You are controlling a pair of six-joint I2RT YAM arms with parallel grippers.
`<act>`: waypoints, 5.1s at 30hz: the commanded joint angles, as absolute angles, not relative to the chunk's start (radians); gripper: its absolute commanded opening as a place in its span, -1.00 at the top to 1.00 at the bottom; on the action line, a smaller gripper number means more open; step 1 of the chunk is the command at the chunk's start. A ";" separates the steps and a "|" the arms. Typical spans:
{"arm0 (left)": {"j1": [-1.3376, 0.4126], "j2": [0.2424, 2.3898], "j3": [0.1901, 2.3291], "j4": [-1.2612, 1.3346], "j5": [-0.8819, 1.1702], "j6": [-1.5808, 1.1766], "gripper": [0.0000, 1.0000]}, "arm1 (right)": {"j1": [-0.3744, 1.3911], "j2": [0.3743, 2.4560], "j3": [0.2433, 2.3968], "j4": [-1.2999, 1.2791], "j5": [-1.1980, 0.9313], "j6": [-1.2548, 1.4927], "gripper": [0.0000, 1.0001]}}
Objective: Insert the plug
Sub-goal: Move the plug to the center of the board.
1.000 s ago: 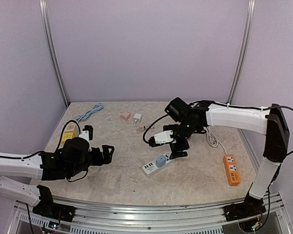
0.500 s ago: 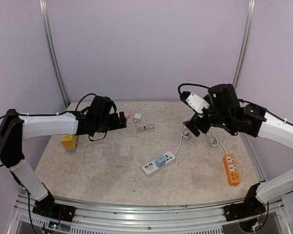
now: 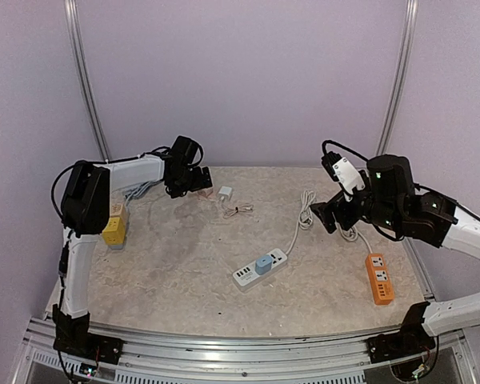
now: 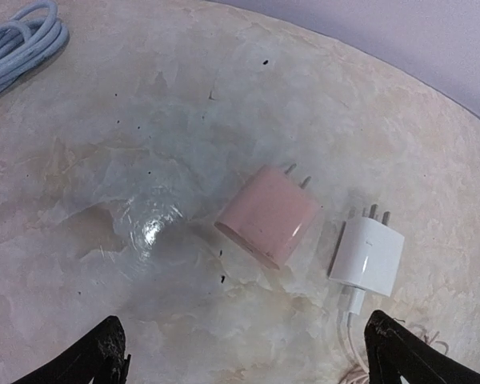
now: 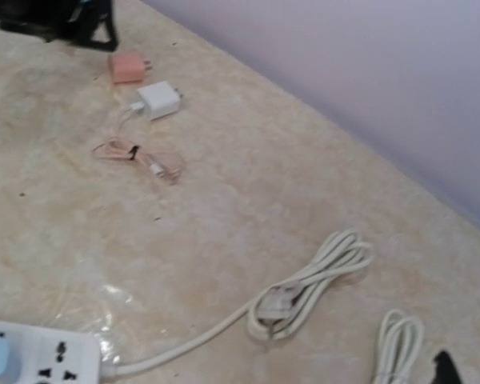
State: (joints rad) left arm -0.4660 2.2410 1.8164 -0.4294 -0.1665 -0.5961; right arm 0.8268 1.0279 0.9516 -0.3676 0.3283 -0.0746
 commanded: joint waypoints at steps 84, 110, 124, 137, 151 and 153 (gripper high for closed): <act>-0.317 2.721 2.356 -0.379 0.441 -0.789 -0.98 | 1.000 1.050 1.048 -0.448 0.308 0.091 -0.99; -0.393 2.745 2.333 -0.303 0.594 -0.789 -0.96 | 1.020 1.046 1.083 -0.472 0.315 0.103 -0.98; -0.516 2.725 2.302 -0.240 0.581 -0.852 -0.97 | 1.022 0.969 1.048 -0.463 0.364 0.120 -0.99; -0.603 2.773 2.295 -0.185 0.599 -0.885 -0.98 | 1.017 0.861 0.881 -0.355 0.483 0.227 -0.99; -0.563 2.482 2.011 -0.112 0.555 -0.827 -0.98 | 0.710 1.256 1.000 -0.357 0.573 0.351 -1.00; -0.568 2.418 1.940 -0.114 0.529 -0.786 -0.98 | 0.664 1.324 1.028 -0.341 0.546 0.359 -1.00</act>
